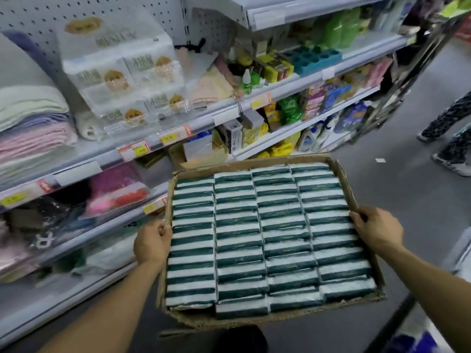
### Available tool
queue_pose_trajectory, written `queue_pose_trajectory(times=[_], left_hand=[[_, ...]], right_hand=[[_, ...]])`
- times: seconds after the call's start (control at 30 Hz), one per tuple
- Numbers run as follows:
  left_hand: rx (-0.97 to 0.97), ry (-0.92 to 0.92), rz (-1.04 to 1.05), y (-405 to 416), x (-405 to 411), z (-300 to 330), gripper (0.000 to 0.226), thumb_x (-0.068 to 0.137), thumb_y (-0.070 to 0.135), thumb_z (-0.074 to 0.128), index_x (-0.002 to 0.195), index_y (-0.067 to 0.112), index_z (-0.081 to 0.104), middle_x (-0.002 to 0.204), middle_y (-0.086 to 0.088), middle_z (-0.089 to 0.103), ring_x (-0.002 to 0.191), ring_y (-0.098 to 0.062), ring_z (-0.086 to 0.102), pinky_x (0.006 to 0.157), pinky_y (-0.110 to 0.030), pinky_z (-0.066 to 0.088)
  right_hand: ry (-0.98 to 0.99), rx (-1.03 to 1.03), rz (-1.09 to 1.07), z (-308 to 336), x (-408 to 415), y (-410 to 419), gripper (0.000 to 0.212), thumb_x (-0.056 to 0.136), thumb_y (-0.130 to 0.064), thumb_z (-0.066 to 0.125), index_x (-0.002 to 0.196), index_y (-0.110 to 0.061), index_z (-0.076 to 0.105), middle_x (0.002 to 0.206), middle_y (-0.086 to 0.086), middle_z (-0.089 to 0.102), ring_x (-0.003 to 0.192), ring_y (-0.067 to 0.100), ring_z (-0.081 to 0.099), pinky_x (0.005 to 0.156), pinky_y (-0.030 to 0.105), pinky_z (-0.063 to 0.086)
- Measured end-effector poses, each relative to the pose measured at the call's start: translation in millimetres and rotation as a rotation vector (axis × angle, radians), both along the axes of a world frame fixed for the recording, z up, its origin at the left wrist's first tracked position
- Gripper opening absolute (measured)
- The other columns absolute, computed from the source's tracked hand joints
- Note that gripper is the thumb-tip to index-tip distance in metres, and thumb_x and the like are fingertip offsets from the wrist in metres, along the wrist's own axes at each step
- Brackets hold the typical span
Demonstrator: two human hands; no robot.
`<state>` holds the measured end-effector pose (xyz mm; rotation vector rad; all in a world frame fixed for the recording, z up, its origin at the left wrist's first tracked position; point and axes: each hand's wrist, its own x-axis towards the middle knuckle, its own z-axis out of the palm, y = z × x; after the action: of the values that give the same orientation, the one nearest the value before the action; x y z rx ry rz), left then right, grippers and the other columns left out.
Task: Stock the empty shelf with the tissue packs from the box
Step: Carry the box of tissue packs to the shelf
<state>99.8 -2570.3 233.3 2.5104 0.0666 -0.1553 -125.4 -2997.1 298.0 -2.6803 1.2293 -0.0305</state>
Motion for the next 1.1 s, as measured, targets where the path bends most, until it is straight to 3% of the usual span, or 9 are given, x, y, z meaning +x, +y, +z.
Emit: queue_pose_trajectory(times=[0.23,0.37,0.57,0.8,1.1], left_hand=[[-0.010,0.023,0.136,-43.0,6.8,-15.7,0.016,0.091,0.018,0.061,0.077,0.014,0.068,0.069,-0.008,0.063,0.067,-0.031,0.058,0.062,-0.034,0.047],[-0.001,0.022,0.187,-62.6,4.5,-26.9,0.017,0.093,0.016,0.060,0.079,0.011,0.068,0.069,-0.006,0.061,0.066,-0.025,0.053,0.061,-0.030,0.037],[0.033,0.001,0.300,-90.2,3.8,-47.0,0.016,0.093,0.018,0.060,0.080,0.013,0.068,0.070,-0.003,0.062,0.066,-0.023,0.054,0.060,-0.029,0.038],[0.077,-0.017,0.400,-111.2,1.6,-74.9,0.017,0.092,0.017,0.060,0.078,0.010,0.066,0.072,-0.008,0.065,0.067,-0.026,0.057,0.059,-0.029,0.038],[0.130,-0.056,0.474,-128.1,8.1,-91.3,0.014,0.092,0.017,0.061,0.086,0.009,0.071,0.080,-0.012,0.069,0.070,-0.025,0.055,0.065,-0.030,0.040]], right_hand=[[0.036,0.013,0.177,-24.0,76.5,-73.9,0.024,0.095,-0.033,0.055,0.082,-0.017,0.067,0.072,0.007,0.061,0.069,0.029,0.054,0.056,0.033,0.046],[0.051,0.036,0.277,-39.5,113.6,-105.4,0.025,0.095,-0.033,0.055,0.079,-0.015,0.064,0.071,0.010,0.060,0.073,0.034,0.059,0.057,0.036,0.047],[0.078,0.062,0.390,-69.6,167.0,-144.8,0.028,0.096,-0.034,0.055,0.074,-0.016,0.059,0.067,0.007,0.055,0.065,0.027,0.049,0.055,0.034,0.043],[0.064,0.056,0.510,-104.5,213.5,-172.2,0.029,0.096,-0.037,0.053,0.080,-0.016,0.064,0.072,0.010,0.062,0.071,0.034,0.061,0.058,0.037,0.051],[0.061,0.044,0.568,-138.0,257.3,-190.4,0.031,0.095,-0.038,0.053,0.072,-0.018,0.059,0.072,0.009,0.060,0.075,0.033,0.062,0.057,0.031,0.040]])
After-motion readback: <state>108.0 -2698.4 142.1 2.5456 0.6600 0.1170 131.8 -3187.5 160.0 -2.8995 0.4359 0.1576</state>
